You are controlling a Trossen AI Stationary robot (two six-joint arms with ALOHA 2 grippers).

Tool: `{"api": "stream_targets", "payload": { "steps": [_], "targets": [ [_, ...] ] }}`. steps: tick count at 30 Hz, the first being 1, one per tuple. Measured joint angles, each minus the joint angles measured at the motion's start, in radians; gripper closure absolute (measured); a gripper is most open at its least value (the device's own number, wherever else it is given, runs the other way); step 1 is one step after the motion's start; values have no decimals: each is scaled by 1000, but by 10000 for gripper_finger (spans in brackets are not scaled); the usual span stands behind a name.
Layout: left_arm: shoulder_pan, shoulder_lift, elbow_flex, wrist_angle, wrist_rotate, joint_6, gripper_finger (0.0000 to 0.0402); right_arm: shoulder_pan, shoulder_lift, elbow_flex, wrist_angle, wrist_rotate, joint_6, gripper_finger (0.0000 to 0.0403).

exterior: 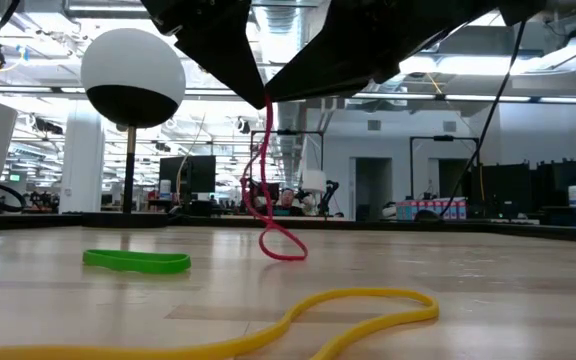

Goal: Pick and place items into bin
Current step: Put the red rubber band into the bin

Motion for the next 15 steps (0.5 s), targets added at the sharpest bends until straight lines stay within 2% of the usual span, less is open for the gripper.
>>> {"api": "stream_targets", "payload": {
  "steps": [9, 15],
  "targets": [
    [-4, 0, 0, 12, -25, 33, 286, 0, 1, 0, 3, 2, 0, 342],
    [-2, 0, 0, 41, -31, 94, 265, 0, 2, -1, 14, -14, -10, 342]
  ]
}}
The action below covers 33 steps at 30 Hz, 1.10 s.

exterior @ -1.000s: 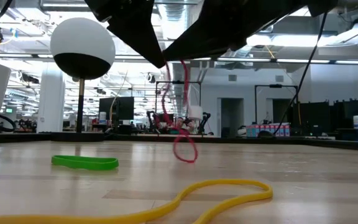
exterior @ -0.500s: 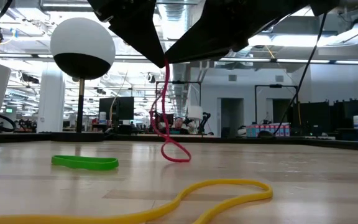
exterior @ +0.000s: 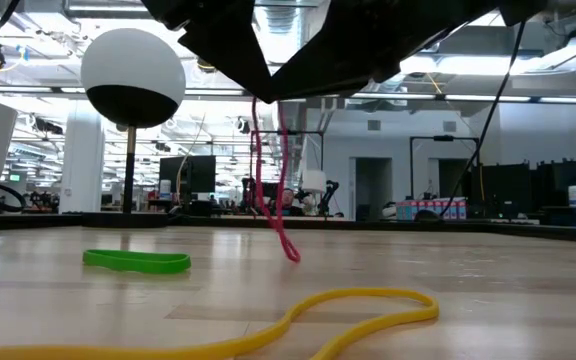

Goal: Pick and place items into bin
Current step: Put the red rubber band into the bin

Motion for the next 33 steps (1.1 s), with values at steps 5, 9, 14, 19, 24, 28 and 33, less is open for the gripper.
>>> {"api": "stream_targets", "payload": {
  "steps": [5, 9, 14, 19, 24, 28, 33],
  "targets": [
    [3, 0, 0, 14, 12, 5, 279, 14, 1, -1, 27, 2, -50, 342],
    [2, -1, 1, 21, 19, 0, 314, 29, 2, -1, 45, 8, -115, 342],
    [3, -1, 1, 22, 61, -18, 381, 35, 2, -1, 50, 15, -130, 342],
    [5, -1, 1, 17, 66, -55, 384, 38, 2, -1, 36, 81, -131, 342],
    [-3, -1, 2, 9, 73, -61, 389, 49, 2, 3, 12, 150, -133, 342],
    [-17, -1, 3, -34, 75, -88, 396, 50, 1, 5, 5, 161, -135, 342],
    [-31, -1, 5, -78, 87, -134, 390, 50, 1, 5, -2, 170, -133, 342]
  ]
}}
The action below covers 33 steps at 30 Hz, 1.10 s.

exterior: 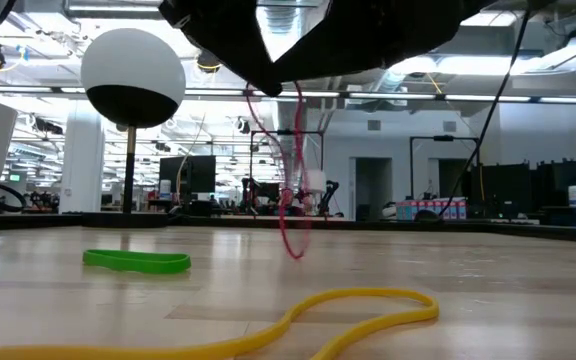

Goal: Pick and place items into bin
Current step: Put the red rubber band into the bin

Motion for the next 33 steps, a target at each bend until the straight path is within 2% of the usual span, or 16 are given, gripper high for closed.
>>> {"api": "stream_targets", "payload": {
  "steps": [4, 7, 12, 17, 20, 23, 33],
  "targets": [
    [-22, 6, -8, -39, 149, -16, 400, -1, -3, -6, -35, 80, 1, 342],
    [-25, 0, -5, -71, 137, -46, 401, 3, -3, -5, -55, 126, -7, 342],
    [-69, 1, -5, -77, 119, -37, 401, 4, -3, -5, -63, 122, -12, 342],
    [-121, 1, -2, -191, 130, -75, 401, 3, -3, -5, -90, 100, 17, 342],
    [-179, 1, 29, -307, 197, -191, 401, -1, -3, -5, -109, 56, 38, 342],
    [-233, 1, 57, -406, 277, -373, 401, -10, -3, -5, -121, 20, 38, 342],
    [-406, 1, 76, -409, 495, -872, 401, -31, -3, -5, -130, 12, 92, 342]
  ]
}}
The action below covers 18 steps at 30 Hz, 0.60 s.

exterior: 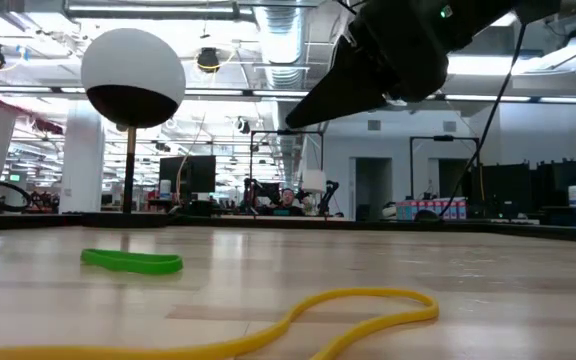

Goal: Pick and place items into bin
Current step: Put the red rubber band into the bin

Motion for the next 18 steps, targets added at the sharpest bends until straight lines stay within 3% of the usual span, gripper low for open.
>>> {"api": "stream_targets", "payload": {
  "steps": [7, 13, 18],
  "targets": [
    [-70, 0, 0, -13, 108, -254, 402, 1, 0, 0, -12, -2, 0, 342],
    [-71, 0, 0, -122, -8, -279, 401, 0, 0, 0, -16, -2, 0, 342],
    [-29, 0, 0, -152, -19, -290, 397, 1, 1, 0, -16, -2, 1, 342]
  ]
}}
